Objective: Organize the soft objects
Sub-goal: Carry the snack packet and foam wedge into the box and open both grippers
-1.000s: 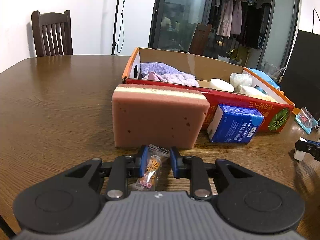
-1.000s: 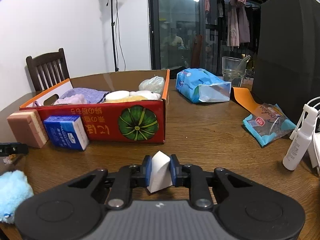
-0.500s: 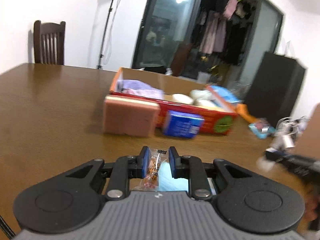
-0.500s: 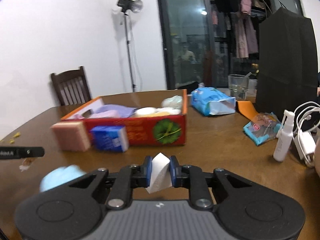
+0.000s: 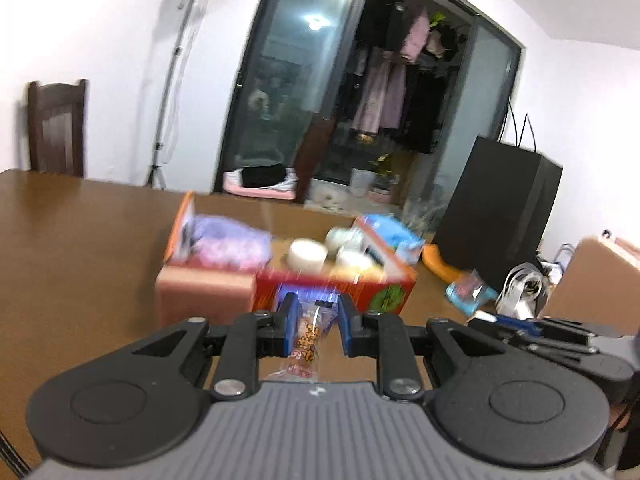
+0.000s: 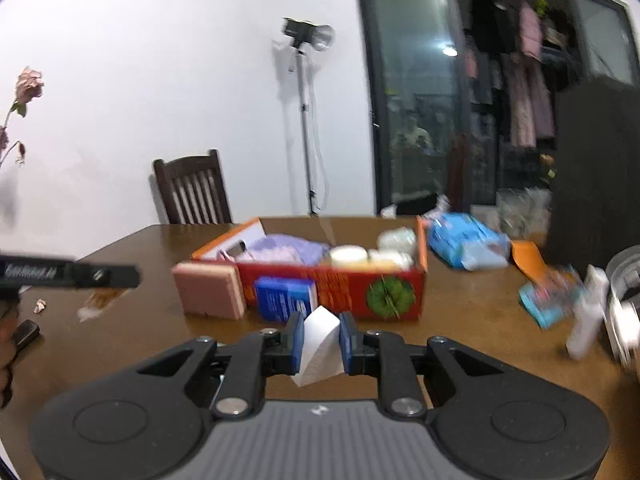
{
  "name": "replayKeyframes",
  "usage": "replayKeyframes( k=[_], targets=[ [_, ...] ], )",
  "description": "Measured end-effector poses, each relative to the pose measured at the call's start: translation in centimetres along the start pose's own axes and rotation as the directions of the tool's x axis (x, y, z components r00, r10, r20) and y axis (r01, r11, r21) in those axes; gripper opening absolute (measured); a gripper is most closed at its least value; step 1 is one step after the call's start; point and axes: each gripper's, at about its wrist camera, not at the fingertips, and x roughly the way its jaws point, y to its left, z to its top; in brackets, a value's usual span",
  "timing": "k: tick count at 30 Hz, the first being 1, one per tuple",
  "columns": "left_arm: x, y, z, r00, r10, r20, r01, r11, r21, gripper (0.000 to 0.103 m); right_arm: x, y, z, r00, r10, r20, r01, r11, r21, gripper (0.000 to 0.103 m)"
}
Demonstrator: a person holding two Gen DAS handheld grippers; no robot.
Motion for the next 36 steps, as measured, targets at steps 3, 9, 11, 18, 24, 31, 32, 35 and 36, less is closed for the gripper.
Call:
replayKeyframes(
  k=[3, 9, 11, 18, 24, 31, 32, 35, 36],
  targets=[
    [6.1, 1.2, 5.7, 0.998, -0.035, -0.055, 0.033, 0.999, -0.038, 0.021, 4.5, -1.5, 4.7, 0.999, 0.05, -0.009, -0.05, 0.999, -0.001, 0.018],
    [22.3, 3.7, 12.2, 0.971, -0.021, -0.239, -0.01, 0.991, -0.13, 0.021, 20.0, -7.0, 12.4, 0.985, 0.096, -0.145, -0.068, 0.981, 0.183, 0.019],
    [27.0, 4.6, 12.9, 0.956, -0.024, -0.293, -0.024, 0.987, -0.16, 0.021, 25.1, -8.9, 13.4, 0.975, 0.099, -0.2, -0.045, 0.964, 0.261, 0.019],
    [36.5, 8.3, 12.2, 0.927, -0.03, -0.375, -0.07, 0.966, -0.25, 0.048, 35.3, -12.2, 13.4, 0.96, 0.011, -0.281, 0.087, 0.94, 0.331, 0.03],
    [36.4, 9.7, 12.7, 0.937, -0.004, -0.349, -0.082, 0.97, -0.231, 0.065, 36.6, -13.2, 12.3, 0.951, -0.044, -0.306, 0.152, 0.929, 0.338, 0.059],
    [31.6, 8.4, 14.5, 0.945, 0.039, -0.323, -0.089, 0.986, -0.144, 0.074, 32.7, -12.1, 14.0, 0.956, -0.065, -0.286, 0.143, 0.954, 0.264, 0.059],
    [30.8, 7.6, 14.8, 0.947, 0.057, -0.315, -0.098, 0.988, -0.117, 0.075, 31.6, -11.7, 14.4, 0.958, -0.07, -0.279, 0.143, 0.958, 0.249, 0.059],
    [27.0, 6.2, 15.4, 0.951, 0.131, -0.281, -0.135, 0.991, 0.005, 0.077, 28.1, -11.0, 15.9, 0.961, -0.084, -0.263, 0.137, 0.972, 0.192, 0.06],
    [25.7, 5.7, 15.5, 0.952, 0.149, -0.266, -0.144, 0.989, 0.039, 0.078, 26.8, -10.6, 16.4, 0.962, -0.092, -0.257, 0.137, 0.976, 0.167, 0.061]
  ],
)
